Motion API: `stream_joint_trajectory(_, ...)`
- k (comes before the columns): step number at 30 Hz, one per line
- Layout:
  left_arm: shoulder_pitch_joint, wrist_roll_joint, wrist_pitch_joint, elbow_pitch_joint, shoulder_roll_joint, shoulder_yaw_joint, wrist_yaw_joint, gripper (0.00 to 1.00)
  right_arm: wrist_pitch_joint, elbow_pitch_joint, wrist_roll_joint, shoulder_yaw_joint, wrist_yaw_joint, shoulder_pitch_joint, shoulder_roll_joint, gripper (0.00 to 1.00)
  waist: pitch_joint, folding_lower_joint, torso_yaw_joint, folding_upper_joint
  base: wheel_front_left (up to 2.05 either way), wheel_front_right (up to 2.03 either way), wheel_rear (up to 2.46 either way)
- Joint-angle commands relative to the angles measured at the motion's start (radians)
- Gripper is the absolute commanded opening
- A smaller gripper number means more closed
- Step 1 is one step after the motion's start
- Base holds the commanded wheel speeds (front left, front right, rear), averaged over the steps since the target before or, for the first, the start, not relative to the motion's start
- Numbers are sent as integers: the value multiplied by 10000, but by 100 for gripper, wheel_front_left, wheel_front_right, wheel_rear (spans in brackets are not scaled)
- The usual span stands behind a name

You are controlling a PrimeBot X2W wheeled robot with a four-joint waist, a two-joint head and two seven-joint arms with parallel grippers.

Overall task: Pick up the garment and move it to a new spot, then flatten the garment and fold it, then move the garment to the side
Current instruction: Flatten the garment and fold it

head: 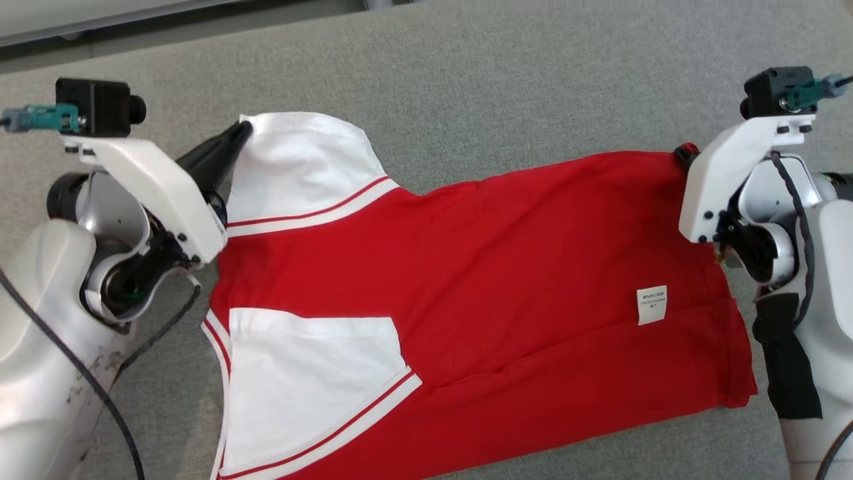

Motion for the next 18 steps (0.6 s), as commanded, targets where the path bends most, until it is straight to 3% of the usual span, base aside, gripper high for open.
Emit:
stream_joint_trajectory(1, 456, -303, -206, -393, 31, 193, -69, 0, -86, -253, 104, -86, 2, 339, -178, 0, -392, 0, 211, 0, 0, 0, 0)
stream_joint_trajectory(10, 3637, -1288, -1488, -3219, 357, 1023, 289, 0, 275, -1517, 326, -320, 2, 2080, -480, 0, -1231, 0, 504, 0, 0, 0, 0)
stream_joint_trajectory(18, 6010, -1940, -2205, -5612, 130, 1170, 695, 0, 439, -2500, 351, -814, 2, 3312, -719, 0, -1572, 0, 885, 0, 0, 0, 0)
